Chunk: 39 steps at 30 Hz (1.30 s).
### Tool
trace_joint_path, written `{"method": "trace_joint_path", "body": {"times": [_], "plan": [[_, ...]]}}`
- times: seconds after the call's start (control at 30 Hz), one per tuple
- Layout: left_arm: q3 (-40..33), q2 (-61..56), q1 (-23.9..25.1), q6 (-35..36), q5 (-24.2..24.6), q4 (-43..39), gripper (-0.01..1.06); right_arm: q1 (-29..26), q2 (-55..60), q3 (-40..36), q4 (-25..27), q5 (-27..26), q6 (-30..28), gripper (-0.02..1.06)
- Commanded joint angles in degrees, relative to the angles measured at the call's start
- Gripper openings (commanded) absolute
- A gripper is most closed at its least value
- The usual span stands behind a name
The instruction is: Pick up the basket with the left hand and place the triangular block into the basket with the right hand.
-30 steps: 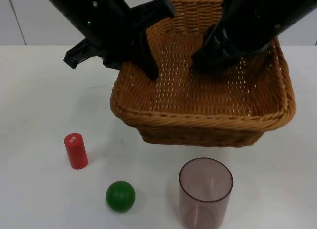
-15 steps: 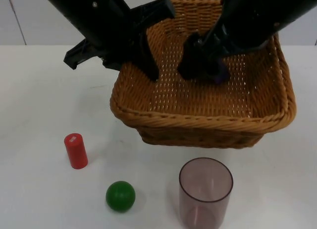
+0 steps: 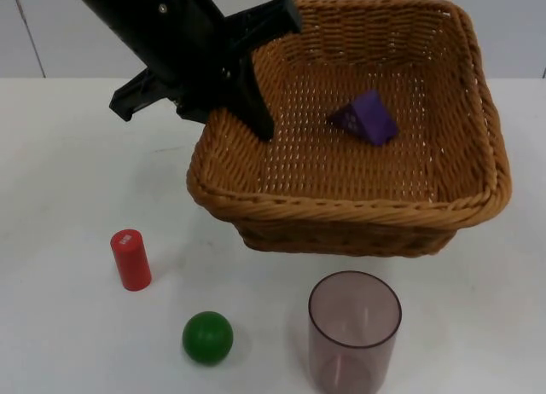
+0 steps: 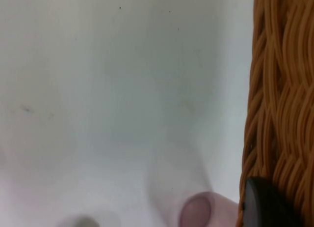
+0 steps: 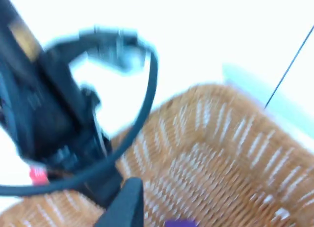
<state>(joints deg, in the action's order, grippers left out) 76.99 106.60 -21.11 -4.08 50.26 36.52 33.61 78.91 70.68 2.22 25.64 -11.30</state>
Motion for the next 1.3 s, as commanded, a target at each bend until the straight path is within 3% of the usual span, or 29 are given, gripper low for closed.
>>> {"method": "trace_joint_path", "body": {"times": [0.0, 0.1, 0.2, 0.23, 0.33, 0.4, 0.43, 0.47, 0.57, 0.6, 1.0, 1.27], "plan": [[0.4, -0.8, -0.3, 0.3, 0.4, 1.8, 0.00, -0.4, -5.7, 0.4, -1.0, 0.1, 1.7, 1.05], [0.4, -0.8, -0.3, 0.3, 0.4, 1.8, 0.00, -2.8, -9.6, 0.4, -0.6, 0.5, 3.4, 1.05], [0.4, -0.8, -0.3, 0.3, 0.4, 1.8, 0.00, -10.9, -14.1, 0.4, -0.4, 4.1, 5.8, 1.05], [0.4, -0.8, -0.3, 0.3, 0.4, 1.8, 0.00, -10.9, -14.1, 0.4, -0.4, 4.1, 5.8, 1.05], [0.4, -0.8, -0.3, 0.0, 0.4, 1.8, 0.00, -21.4, -15.9, 0.4, 0.6, 7.1, 3.4, 1.05], [0.4, -0.8, -0.3, 0.0, 0.3, 1.7, 0.00, -28.1, -16.5, 0.4, 4.7, 7.6, 0.6, 1.05], [0.4, -0.8, -0.3, 0.0, 0.3, 1.7, 0.00, -28.1, -16.5, 0.4, 4.7, 7.6, 0.6, 1.05], [0.4, -0.8, -0.3, 0.0, 0.2, 1.6, 0.00, -33.5, -16.5, 0.4, 8.8, 7.8, -1.6, 1.05], [0.4, -0.8, -0.3, 0.0, 0.0, 1.5, 0.00, -40.4, -16.5, 0.4, 15.0, 8.3, -5.5, 1.05], [0.4, -0.8, -0.3, 0.0, -0.1, 1.4, 0.00, -42.5, -16.5, 0.4, 15.3, 8.4, -5.6, 1.05], [0.5, 0.0, 0.1, 1.4, -7.0, 1.0, 0.00, -43.6, -16.5, 0.4, 14.2, 9.5, -6.4, 1.05], [5.0, 6.8, 3.8, -0.2, -6.5, 0.1, 0.00, -43.6, -16.5, 0.4, 14.4, 10.0, -6.9, 1.05]]}}
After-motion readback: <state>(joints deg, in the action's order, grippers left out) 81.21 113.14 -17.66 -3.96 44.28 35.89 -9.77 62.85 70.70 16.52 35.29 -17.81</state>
